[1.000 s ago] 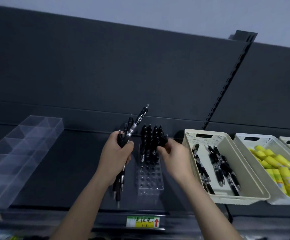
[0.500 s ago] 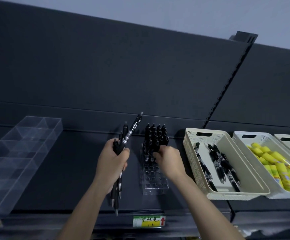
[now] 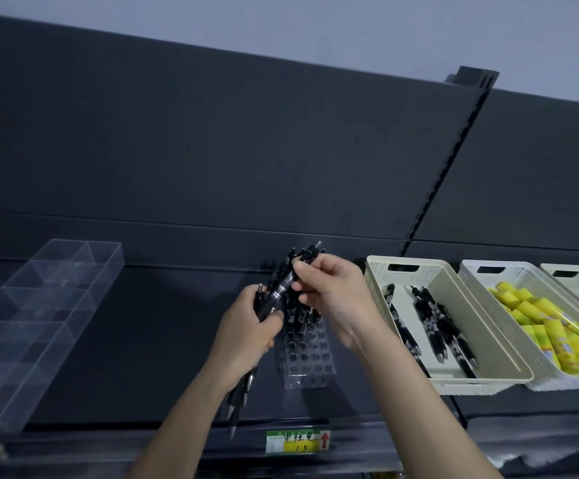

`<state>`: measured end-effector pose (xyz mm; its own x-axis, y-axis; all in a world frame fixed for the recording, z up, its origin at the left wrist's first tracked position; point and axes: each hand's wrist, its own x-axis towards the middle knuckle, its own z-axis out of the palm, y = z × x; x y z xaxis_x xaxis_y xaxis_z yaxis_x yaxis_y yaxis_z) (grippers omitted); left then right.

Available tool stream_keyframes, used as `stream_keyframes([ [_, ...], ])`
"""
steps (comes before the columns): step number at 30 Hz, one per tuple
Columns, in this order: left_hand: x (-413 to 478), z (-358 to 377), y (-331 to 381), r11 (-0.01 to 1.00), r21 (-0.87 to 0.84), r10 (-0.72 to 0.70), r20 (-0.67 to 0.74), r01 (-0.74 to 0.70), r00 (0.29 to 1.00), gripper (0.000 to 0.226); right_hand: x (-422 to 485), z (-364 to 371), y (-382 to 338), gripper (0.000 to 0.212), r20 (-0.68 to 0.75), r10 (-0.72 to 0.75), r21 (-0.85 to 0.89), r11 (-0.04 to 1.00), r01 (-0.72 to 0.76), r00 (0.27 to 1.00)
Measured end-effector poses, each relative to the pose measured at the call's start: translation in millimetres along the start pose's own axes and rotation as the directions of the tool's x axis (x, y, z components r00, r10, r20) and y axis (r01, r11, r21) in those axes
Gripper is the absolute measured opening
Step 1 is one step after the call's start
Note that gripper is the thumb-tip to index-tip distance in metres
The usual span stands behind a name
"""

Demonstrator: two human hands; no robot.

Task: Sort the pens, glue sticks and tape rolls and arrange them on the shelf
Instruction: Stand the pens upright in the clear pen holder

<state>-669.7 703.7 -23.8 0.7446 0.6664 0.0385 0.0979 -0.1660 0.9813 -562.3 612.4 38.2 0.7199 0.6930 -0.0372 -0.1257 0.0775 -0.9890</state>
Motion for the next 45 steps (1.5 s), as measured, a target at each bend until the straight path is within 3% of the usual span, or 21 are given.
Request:
stream_keyframes([
  [4, 2.1, -2.8, -3.8, 0.998, -0.009, -0.068, -0.047, 0.068, 0.997, 0.017, -0.2, -9.0, -3.0, 0.024, -0.178, -0.082, 0.048, 0.995, 0.091, 0.981],
  [6, 2.7, -6.5, -7.6, 0.989, -0.082, -0.127, -0.094, 0.120, 0.987, 0.011, 2.6, -22.9, -6.0, 0.019, -0.272, -0.160, -0.081, 0.986, 0.144, 0.949],
  [8, 4.3, -9.5, -12.7, 0.954, -0.241, -0.214, -0.128, 0.179, 0.968, 0.020, 6.3, -37.0, -4.3, 0.013, -0.315, -0.239, -0.320, 0.938, 0.134, 0.919],
  [13, 7.3, -8.6, -19.3, 0.665, -0.672, -0.468, -0.036, 0.325, 0.883, 0.020, 7.2, -49.3, 17.7, 0.007, -0.237, -0.377, -0.722, 0.685, 0.098, 0.895],
  [17, 7.4, -5.7, -24.0, 0.496, -0.792, -0.538, 0.041, 0.356, 0.842, 0.022, 11.8, -48.2, 32.9, 0.016, -0.168, -0.389, -0.803, 0.587, 0.103, 0.906],
  [22, 4.3, -6.2, -29.6, 0.412, -0.836, -0.558, 0.083, 0.362, 0.826, 0.018, 17.0, -45.0, 40.2, 0.022, -0.124, -0.375, -0.846, 0.523, 0.100, 0.919],
  [27, 2.4, -6.3, -32.0, 0.408, -0.838, -0.557, 0.085, 0.362, 0.826, 0.014, 21.1, -44.1, 46.3, 0.017, -0.143, -0.379, -0.859, 0.506, 0.075, 0.914],
  [39, 0.9, -5.7, -30.4, 0.442, -0.817, -0.518, 0.104, 0.370, 0.849, 0.015, 12.3, -42.6, 62.5, 0.015, -0.149, -0.236, -0.878, 0.478, -0.019, 0.960],
  [42, -1.0, -6.6, -31.7, 0.510, -0.782, -0.485, 0.084, 0.359, 0.870, 0.017, -8.2, -38.4, 56.1, 0.017, -0.251, -0.225, -0.775, 0.629, -0.056, 0.942],
  [45, -5.5, -3.5, -32.3, 0.641, -0.682, -0.413, 0.081, 0.352, 0.907, 0.018, -23.0, -17.2, 53.0, 0.013, -0.185, -0.067, -0.572, 0.819, -0.052, 0.980],
])
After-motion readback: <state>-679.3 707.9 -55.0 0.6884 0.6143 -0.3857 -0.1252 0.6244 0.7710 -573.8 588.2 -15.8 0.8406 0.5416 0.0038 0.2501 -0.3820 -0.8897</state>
